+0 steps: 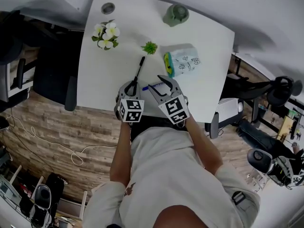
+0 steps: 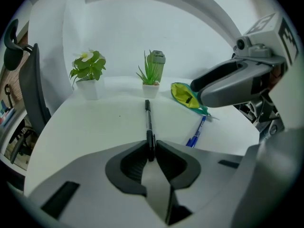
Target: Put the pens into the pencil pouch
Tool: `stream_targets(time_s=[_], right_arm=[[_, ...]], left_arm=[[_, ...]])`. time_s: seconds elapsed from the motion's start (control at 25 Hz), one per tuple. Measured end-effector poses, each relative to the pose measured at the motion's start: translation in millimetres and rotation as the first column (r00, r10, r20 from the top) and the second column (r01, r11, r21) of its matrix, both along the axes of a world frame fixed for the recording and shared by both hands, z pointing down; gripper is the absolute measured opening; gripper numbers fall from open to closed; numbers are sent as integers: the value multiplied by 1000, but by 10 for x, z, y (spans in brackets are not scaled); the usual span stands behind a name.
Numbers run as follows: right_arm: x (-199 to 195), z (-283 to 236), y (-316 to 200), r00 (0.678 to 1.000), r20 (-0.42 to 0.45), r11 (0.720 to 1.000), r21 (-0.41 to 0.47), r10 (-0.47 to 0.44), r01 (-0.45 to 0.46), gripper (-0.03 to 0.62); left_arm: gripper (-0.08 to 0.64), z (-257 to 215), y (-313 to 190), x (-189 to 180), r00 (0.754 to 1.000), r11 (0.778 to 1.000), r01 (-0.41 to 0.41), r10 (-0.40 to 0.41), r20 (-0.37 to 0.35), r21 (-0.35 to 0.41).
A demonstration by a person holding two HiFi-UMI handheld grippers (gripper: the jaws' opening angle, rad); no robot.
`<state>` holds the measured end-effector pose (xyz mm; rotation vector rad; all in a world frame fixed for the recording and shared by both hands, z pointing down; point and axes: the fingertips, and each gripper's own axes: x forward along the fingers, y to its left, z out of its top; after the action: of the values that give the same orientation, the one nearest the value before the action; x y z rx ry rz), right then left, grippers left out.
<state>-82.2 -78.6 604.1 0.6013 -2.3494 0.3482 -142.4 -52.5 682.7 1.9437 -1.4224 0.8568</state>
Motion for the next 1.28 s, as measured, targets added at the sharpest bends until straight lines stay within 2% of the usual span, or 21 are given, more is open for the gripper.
stream_targets(time_s=[0.28,0.44,0.68,0.84,0.92,0.96,1.0,1.28], right_arm=[[157,-39,-119,998,-10,998,24,54,-54,209],[332,-63,-272,989,-26,988,60,146,-145,193],[677,4,-578,947,-152,954,153,281,-259,193],[794,162,-717,921,-262,952,182,290,-248,188],[839,247,-751,907,-315,956,183,279,-230,135],[859,269,-764,902,-331,957,182,276,-226,67],[869,275,-772,901,-336,958,177,274,-225,36],[858,123,-680,922,-286,964,140,259,-227,17]], left_arm=[[52,-58,-5,-11,1000,1000,-12,13,-9,15],[52,-179,-40,9,999,998,-49,50,-17,44],[52,-330,-55,111,987,986,-157,158,-23,61],[52,-367,-44,198,966,965,-255,256,-23,58],[52,-380,-41,250,954,953,-298,300,-27,54],[52,-387,-44,277,947,947,-317,319,-29,53],[52,-396,-52,307,940,940,-337,339,-29,54],[52,-459,-180,595,885,885,-461,464,-39,70]])
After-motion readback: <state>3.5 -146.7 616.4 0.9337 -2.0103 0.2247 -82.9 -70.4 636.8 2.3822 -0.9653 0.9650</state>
